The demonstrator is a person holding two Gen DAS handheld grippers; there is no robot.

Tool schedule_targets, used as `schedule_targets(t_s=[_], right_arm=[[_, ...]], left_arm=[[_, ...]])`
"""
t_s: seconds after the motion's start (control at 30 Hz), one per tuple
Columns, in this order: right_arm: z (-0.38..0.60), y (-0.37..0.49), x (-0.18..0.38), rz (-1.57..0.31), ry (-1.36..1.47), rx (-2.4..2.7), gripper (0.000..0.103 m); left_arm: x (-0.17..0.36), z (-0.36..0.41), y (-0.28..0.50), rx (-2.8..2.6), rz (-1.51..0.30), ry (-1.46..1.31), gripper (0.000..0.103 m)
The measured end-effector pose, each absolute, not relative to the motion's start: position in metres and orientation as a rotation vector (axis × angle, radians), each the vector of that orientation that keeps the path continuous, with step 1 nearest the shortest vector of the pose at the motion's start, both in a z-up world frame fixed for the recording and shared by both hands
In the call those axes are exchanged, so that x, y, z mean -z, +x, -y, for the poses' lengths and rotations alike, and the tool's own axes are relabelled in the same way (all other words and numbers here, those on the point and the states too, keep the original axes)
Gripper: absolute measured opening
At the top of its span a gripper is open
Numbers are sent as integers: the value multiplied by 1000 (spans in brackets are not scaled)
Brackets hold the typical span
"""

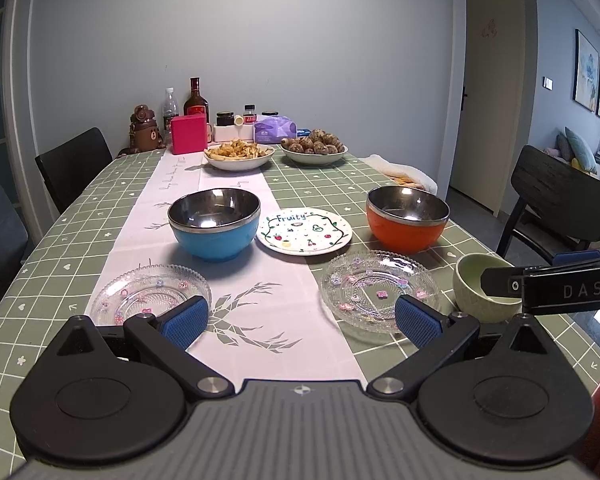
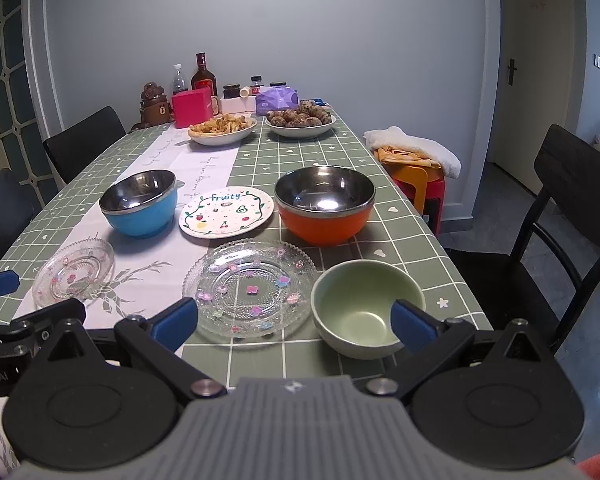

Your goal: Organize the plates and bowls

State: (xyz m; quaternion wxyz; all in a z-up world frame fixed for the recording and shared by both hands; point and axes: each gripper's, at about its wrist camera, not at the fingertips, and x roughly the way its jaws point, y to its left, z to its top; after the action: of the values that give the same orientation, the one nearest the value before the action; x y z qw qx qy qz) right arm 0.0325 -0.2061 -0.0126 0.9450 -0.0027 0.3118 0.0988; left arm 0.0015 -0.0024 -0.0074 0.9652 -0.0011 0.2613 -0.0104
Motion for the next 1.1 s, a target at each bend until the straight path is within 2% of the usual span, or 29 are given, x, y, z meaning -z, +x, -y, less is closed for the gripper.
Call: schedule_targets(t_s=[1.1], right_arm=[[204, 34, 15, -656, -27, -199, 100]], left_arm=[[9, 3, 3, 23, -551, -13, 103]])
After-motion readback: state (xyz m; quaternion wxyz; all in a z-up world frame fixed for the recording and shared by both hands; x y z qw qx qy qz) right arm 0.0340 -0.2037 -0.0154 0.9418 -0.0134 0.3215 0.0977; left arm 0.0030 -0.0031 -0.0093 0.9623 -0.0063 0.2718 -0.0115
